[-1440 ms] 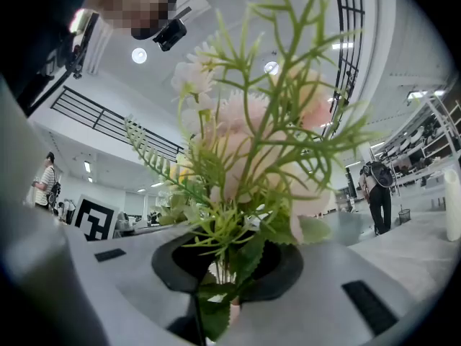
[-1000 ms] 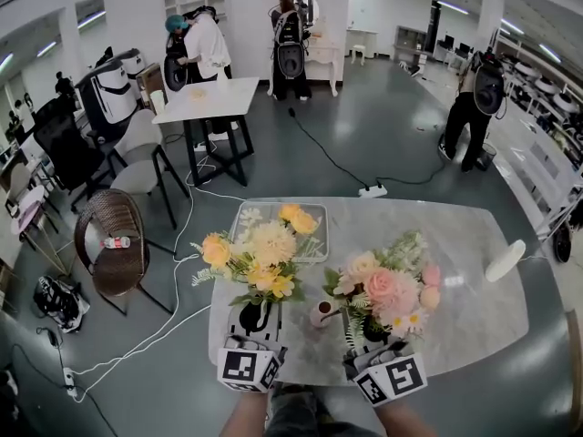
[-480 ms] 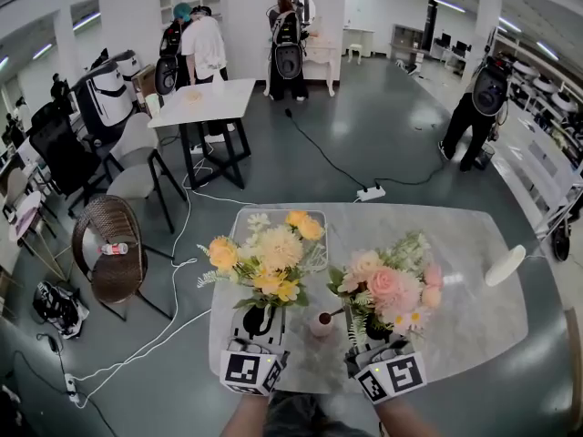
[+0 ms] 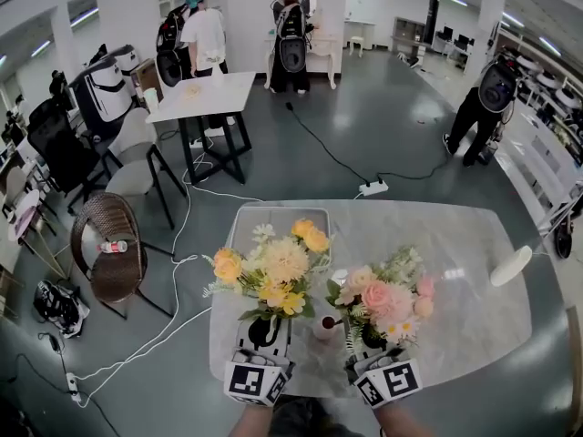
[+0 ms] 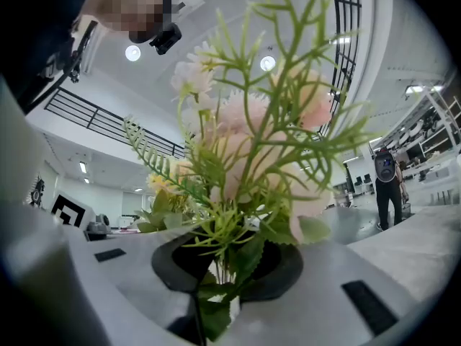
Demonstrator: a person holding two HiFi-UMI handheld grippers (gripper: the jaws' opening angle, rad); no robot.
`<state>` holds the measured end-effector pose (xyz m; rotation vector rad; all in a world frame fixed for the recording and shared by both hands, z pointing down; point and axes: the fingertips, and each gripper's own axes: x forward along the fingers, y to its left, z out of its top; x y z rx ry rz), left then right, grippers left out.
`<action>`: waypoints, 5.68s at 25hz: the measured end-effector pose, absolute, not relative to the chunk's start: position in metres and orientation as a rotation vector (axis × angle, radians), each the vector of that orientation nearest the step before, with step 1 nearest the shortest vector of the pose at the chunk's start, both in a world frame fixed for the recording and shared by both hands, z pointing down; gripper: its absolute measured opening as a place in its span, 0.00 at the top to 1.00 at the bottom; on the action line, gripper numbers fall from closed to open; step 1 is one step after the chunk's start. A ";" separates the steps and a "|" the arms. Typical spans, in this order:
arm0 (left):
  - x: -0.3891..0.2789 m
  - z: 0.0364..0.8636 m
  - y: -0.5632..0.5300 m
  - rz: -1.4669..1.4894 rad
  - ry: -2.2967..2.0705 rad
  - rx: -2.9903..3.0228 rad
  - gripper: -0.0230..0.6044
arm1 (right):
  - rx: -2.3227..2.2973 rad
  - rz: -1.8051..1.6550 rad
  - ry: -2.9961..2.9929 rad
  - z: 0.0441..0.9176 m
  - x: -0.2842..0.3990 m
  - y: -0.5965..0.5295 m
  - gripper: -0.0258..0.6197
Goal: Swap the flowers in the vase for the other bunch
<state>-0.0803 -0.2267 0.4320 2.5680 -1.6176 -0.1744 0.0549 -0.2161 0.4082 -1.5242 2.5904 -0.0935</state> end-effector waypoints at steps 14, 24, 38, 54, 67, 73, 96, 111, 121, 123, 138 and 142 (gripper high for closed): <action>-0.078 0.450 -0.223 -0.145 -1.631 2.553 0.84 | -1.511 -0.133 2.648 0.445 0.041 -0.218 0.81; -0.067 0.480 -0.224 -0.122 -1.618 2.520 0.84 | -1.477 -0.144 2.700 0.466 0.033 -0.215 0.81; -0.077 0.499 -0.221 -0.094 -1.632 2.464 0.85 | -1.467 -0.148 2.742 0.481 0.028 -0.213 0.81; -0.087 0.506 -0.219 -0.112 -1.636 2.423 0.84 | -1.478 -0.076 2.810 0.485 0.024 -0.203 0.71; -0.089 0.498 -0.217 -0.121 -1.639 2.416 0.84 | -1.498 -0.083 2.859 0.489 0.026 -0.196 0.68; -0.088 0.493 -0.215 -0.125 -1.643 2.418 0.84 | -1.511 -0.090 2.872 0.492 0.030 -0.196 0.63; -0.092 0.489 -0.203 -0.147 -1.634 2.418 0.84 | -1.560 -0.195 2.864 0.506 0.036 -0.187 0.58; -0.105 0.502 -0.197 -0.146 -1.673 2.365 0.84 | -1.557 -0.252 2.878 0.517 0.035 -0.185 0.58; -0.121 0.515 -0.184 -0.129 -1.699 2.327 0.84 | -1.570 -0.298 2.877 0.530 0.032 -0.179 0.58; -0.121 0.514 -0.182 -0.133 -1.701 2.324 0.84 | -1.569 -0.307 2.876 0.530 0.032 -0.178 0.58; -0.123 0.525 -0.161 -0.139 -1.709 2.289 0.84 | -1.580 -0.352 2.894 0.546 0.037 -0.168 0.58; -0.123 0.527 -0.160 -0.139 -1.709 2.286 0.84 | -1.580 -0.365 2.900 0.550 0.037 -0.165 0.58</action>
